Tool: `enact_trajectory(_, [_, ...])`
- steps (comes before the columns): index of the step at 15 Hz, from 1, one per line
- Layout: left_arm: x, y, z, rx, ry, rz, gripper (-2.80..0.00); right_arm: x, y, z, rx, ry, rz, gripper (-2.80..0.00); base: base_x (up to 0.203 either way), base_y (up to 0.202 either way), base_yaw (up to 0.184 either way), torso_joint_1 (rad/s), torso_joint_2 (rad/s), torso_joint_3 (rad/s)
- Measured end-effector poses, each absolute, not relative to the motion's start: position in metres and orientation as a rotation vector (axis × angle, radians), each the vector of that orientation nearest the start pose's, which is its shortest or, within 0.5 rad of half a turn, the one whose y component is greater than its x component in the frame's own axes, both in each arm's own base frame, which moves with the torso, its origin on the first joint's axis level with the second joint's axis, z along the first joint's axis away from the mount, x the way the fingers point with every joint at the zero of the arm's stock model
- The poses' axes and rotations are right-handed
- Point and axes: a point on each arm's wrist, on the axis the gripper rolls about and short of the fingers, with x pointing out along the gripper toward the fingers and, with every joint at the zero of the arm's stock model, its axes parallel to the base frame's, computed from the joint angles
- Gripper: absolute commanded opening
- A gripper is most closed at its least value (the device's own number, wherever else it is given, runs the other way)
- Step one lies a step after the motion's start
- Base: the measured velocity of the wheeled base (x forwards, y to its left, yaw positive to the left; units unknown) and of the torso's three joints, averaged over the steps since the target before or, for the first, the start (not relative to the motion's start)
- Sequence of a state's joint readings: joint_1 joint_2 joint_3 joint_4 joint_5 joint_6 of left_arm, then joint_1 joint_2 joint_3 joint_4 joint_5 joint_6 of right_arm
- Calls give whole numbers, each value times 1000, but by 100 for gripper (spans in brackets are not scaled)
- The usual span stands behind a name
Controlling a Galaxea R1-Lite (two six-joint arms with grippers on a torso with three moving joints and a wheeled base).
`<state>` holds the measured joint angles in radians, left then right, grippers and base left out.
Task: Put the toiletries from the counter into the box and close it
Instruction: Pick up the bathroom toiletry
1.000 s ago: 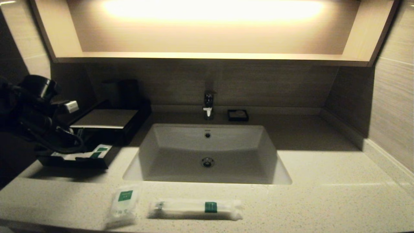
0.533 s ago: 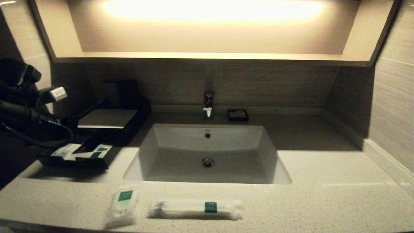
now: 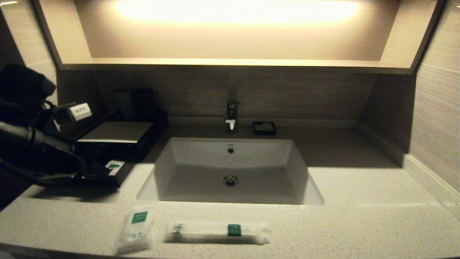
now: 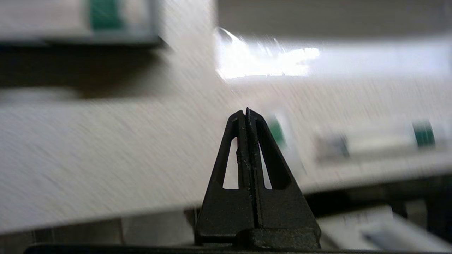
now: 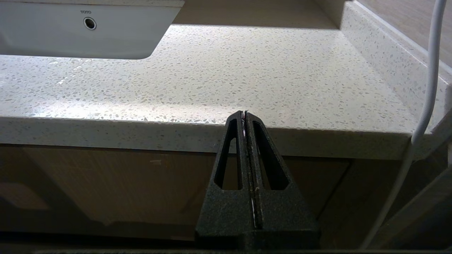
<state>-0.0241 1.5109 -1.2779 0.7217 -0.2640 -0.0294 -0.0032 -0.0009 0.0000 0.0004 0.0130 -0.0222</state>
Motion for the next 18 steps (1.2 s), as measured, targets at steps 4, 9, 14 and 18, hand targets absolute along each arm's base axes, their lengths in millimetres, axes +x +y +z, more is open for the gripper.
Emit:
enact_trajectory(4, [204, -36, 243, -58, 988, -371, -280, -23, 0, 75, -23, -1, 10, -280, 0, 0, 0, 0, 0, 0])
enact_trajectory(9, [195, -41, 240, 171, 938, -538, -280, -23, 0, 75, -22, -1, 10, -280, 0, 0, 0, 0, 0, 0])
enact_trajectory(14, [201, -49, 248, 426, 820, -735, -280, -23, 0, 75, -23, -1, 10, -280, 0, 0, 0, 0, 0, 0])
enact_trajectory(18, [201, -54, 242, 594, 726, -938, -280, -23, 0, 75, -23, -1, 10, -280, 0, 0, 0, 0, 0, 0])
